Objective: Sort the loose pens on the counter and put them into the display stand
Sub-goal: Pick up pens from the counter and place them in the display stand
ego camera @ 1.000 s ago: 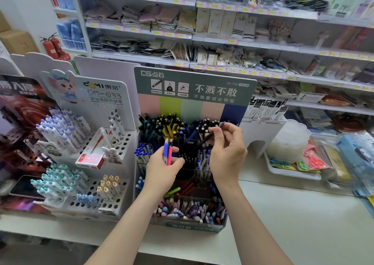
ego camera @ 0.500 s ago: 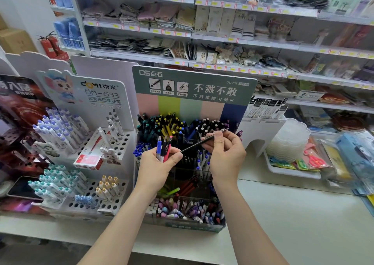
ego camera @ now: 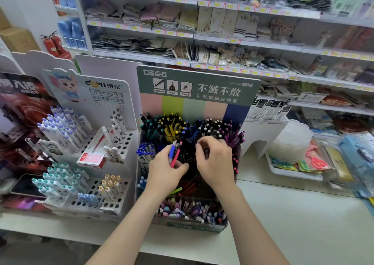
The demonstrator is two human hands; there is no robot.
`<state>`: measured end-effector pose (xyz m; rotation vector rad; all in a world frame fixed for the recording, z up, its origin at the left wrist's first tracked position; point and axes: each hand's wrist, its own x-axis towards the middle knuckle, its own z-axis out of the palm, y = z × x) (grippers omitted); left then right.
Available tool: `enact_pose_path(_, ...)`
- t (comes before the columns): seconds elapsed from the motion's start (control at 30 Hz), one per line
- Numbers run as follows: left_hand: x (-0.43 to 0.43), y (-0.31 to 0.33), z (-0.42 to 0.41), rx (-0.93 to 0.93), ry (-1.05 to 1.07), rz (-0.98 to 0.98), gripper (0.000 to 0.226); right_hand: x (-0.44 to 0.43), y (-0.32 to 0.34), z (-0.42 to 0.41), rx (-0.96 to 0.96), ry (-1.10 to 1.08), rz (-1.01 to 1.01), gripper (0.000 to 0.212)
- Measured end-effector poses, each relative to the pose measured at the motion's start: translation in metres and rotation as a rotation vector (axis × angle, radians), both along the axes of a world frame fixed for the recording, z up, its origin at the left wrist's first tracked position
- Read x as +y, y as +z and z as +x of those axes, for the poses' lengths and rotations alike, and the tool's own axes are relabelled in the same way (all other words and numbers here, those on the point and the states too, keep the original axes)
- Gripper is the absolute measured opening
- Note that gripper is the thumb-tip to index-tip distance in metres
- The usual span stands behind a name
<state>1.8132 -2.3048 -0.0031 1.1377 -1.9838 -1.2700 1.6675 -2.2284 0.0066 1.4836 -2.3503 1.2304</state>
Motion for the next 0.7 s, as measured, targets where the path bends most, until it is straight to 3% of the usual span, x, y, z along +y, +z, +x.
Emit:
enact_pose_path(0.1,0.006,-0.003,-0.004,-0.013,0.045,-0.076,0.046,0.005,0.000,-0.005,-0.140,0.128,0.115,0.011)
enact_pose_path(0.27,0.004,-0.001,-0.018,-0.017,0.153,-0.167,0.029,0.007,-0.004,-0.013,0.083,0.093,0.359,0.066)
enact_pose_path(0.43,-0.006,-0.005,-0.016,0.018,0.139,-0.167,0.028,-0.004,-0.008,-0.007,0.247,-0.018,0.363,0.050)
enact_pose_path(0.7,0.004,-0.014,-0.002,0.091,0.115,-0.134,0.020,-0.004,-0.017,-0.006,0.250,-0.036,0.293,0.038)
